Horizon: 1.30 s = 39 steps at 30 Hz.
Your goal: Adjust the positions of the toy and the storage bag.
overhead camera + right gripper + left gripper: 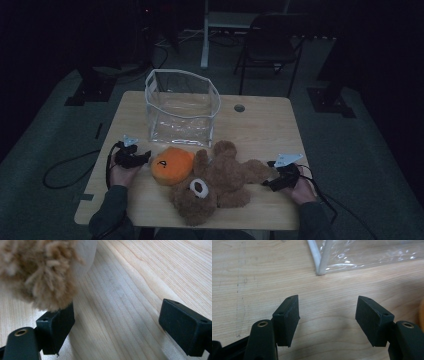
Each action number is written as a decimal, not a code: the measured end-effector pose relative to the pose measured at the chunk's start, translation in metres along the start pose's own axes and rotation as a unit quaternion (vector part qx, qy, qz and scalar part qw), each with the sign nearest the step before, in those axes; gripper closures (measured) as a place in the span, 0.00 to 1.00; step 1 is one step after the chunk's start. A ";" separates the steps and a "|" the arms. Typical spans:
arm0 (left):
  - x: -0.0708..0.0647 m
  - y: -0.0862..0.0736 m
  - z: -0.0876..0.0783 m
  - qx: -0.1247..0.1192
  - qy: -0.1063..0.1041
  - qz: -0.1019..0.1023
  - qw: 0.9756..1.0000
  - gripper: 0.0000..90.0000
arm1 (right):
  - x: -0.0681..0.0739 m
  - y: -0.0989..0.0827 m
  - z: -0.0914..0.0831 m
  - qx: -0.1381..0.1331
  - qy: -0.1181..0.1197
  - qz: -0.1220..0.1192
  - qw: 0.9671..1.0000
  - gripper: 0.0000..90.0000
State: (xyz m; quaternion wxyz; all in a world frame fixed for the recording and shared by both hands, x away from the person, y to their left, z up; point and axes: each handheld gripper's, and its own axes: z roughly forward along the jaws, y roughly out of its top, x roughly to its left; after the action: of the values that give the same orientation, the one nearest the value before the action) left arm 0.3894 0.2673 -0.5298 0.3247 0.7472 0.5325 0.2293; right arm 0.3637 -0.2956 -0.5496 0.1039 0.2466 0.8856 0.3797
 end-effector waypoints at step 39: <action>-0.009 0.014 -0.042 -0.062 -0.070 0.007 0.996 0.42 | 0.000 0.000 0.000 0.000 0.000 0.000 1.000 0.14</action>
State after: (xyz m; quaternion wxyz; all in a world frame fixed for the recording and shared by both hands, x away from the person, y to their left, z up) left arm 0.3666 0.2657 -0.4907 0.4050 0.7437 0.4880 0.2116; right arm 0.3637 -0.2956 -0.5496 0.1036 0.2468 0.8856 0.3795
